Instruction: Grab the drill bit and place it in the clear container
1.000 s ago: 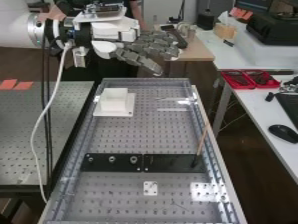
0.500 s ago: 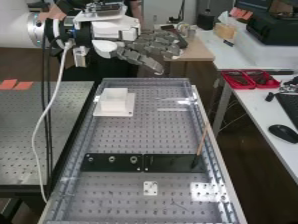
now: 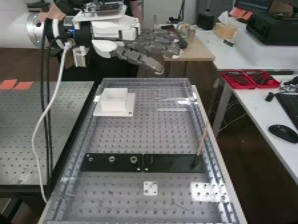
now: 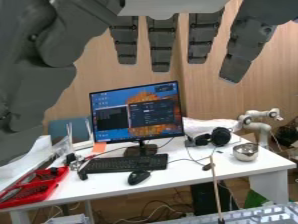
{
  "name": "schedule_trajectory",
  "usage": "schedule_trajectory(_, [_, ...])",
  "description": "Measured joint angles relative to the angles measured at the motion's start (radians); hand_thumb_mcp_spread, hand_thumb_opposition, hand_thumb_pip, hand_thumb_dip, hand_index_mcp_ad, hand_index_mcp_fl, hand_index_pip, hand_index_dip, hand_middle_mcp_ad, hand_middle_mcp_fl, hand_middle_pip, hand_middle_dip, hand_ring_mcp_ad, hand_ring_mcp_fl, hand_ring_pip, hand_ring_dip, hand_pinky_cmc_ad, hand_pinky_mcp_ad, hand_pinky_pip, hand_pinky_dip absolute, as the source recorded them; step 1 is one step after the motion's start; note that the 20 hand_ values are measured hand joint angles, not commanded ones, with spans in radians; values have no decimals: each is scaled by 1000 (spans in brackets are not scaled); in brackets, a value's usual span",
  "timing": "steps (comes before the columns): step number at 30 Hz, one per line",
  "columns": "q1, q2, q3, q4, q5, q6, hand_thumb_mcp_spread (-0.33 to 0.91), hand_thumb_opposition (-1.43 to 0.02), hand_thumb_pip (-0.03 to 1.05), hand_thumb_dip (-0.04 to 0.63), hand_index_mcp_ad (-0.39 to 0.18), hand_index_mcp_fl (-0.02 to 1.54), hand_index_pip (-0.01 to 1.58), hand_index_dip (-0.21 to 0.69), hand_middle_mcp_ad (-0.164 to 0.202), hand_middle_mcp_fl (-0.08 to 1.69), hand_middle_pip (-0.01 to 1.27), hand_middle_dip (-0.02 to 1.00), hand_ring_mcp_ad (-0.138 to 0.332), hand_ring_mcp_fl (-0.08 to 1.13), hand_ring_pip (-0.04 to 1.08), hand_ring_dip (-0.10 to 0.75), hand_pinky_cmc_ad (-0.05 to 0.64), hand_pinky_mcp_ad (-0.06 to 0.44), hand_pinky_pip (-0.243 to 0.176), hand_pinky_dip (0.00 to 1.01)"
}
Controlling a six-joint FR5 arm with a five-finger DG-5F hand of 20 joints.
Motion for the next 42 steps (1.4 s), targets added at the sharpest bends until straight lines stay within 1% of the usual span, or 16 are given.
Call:
schedule_trajectory(22, [1, 9, -8, 14, 0, 2, 353, -688, 204, 79, -87, 59, 87, 236, 72, 66, 136, 185, 178, 12, 108, 38, 431, 328, -80, 367])
schedule_trajectory(24, [1, 10, -8, 14, 0, 2, 353, -688, 204, 75, -87, 56, 87, 216, 68, 66, 136, 185, 178, 12, 108, 38, 431, 328, -91, 367])
schedule_trajectory(26, [1, 10, -8, 14, -1, 3, 353, -688, 204, 72, -87, 56, 84, 202, 72, 66, 138, 185, 178, 12, 108, 38, 433, 328, -91, 367])
schedule_trajectory(42, [5, 9, -16, 18, 17, 14, 353, -688, 206, 73, -87, 56, 93, 202, 72, 66, 136, 185, 176, 12, 105, 38, 435, 328, -93, 365])
